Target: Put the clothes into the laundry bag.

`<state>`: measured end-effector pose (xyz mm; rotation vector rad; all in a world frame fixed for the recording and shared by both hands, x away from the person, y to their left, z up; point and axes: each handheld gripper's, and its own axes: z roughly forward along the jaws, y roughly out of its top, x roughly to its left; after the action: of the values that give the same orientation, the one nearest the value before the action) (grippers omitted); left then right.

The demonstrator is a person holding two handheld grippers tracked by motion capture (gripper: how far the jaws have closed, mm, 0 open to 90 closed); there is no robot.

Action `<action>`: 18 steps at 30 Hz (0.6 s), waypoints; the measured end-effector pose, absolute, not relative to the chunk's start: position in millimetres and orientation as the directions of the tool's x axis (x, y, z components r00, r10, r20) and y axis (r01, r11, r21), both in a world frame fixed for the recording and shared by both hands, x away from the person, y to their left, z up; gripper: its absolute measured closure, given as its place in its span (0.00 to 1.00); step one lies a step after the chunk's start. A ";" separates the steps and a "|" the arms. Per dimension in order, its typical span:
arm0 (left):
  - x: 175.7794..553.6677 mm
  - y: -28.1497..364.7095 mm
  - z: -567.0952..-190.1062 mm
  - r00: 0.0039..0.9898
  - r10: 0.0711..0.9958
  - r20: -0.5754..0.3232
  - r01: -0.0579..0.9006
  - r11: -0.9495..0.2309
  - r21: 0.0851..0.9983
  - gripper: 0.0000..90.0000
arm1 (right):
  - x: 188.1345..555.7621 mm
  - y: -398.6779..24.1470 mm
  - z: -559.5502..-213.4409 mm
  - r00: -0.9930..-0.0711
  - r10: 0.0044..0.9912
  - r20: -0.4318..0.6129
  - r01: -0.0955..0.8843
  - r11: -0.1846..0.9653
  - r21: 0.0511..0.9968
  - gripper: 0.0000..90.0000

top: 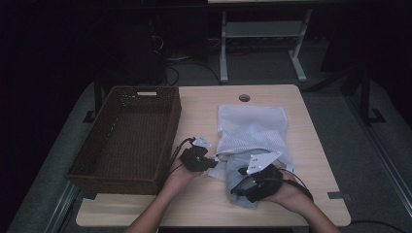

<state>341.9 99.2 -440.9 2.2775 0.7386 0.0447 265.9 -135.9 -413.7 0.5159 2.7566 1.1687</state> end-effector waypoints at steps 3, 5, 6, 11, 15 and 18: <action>342.0 99.2 -441.2 0.835 0.520 -0.178 0.495 -0.571 0.655 0.99 | 266.3 -127.1 -424.3 -0.949 0.312 0.045 0.253 0.668 0.699 0.32; 342.0 99.4 -441.0 0.835 0.520 -0.178 0.495 -0.570 0.656 0.99 | 266.9 -120.8 -437.7 -0.956 0.291 0.039 0.241 0.704 0.668 0.32; 342.2 99.4 -441.0 0.836 0.519 -0.177 0.494 -0.572 0.655 0.99 | 267.0 -119.3 -442.1 -0.956 0.290 0.039 0.243 0.713 0.658 0.32; 341.7 98.8 -441.4 0.833 0.522 -0.182 0.498 -0.567 0.656 0.99 | 263.7 -114.6 -460.1 -0.957 0.289 -0.010 0.219 0.749 0.626 0.36; 341.2 98.4 -441.3 0.834 0.522 -0.179 0.497 -0.569 0.655 0.99 | 262.3 -114.9 -461.5 -0.948 0.314 -0.044 0.218 0.745 0.631 0.62; 341.2 98.3 -440.9 0.838 0.517 -0.175 0.492 -0.576 0.653 0.99 | 264.1 -119.1 -461.9 -0.942 0.330 -0.057 0.220 0.738 0.638 0.90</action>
<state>341.2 98.3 -440.9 2.2859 0.7314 0.0444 264.1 -119.1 -461.9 0.4425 2.7715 0.9861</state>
